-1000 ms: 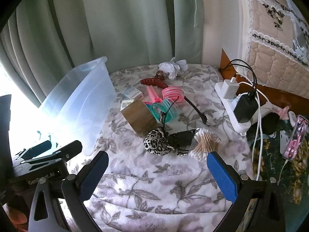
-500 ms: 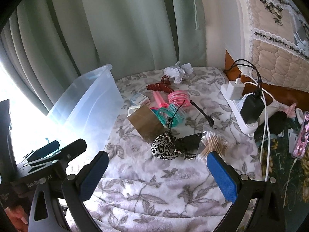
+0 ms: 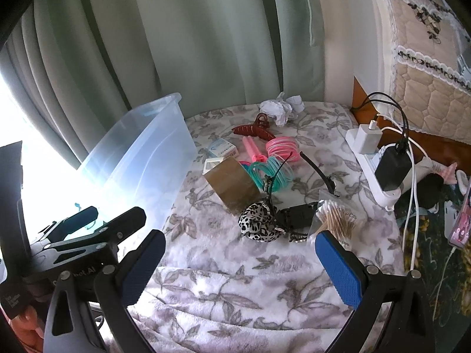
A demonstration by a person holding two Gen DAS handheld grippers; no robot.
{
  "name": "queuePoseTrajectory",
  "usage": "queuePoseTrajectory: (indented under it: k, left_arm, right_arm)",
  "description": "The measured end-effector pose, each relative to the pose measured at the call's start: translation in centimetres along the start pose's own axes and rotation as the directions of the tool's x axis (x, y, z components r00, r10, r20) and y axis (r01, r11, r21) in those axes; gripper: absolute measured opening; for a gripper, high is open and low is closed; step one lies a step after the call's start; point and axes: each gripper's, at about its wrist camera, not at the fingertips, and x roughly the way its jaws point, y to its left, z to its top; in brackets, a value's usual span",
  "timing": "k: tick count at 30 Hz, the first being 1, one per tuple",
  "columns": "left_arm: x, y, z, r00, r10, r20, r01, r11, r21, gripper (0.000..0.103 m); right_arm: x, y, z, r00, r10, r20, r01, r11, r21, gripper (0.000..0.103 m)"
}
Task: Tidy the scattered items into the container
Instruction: 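Move both tools toward the scattered items beside the clear box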
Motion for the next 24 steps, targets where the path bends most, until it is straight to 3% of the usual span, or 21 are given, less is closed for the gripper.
queuePoseTrajectory:
  k: [24]
  left_arm:
    - [-0.4, -1.3, 0.7, 0.999, 0.013, 0.031, -0.015, 0.997, 0.07, 0.103]
  right_arm:
    - [-0.1, -0.3, 0.0, 1.0, 0.01, 0.01, -0.01, 1.0, -0.001, 0.103]
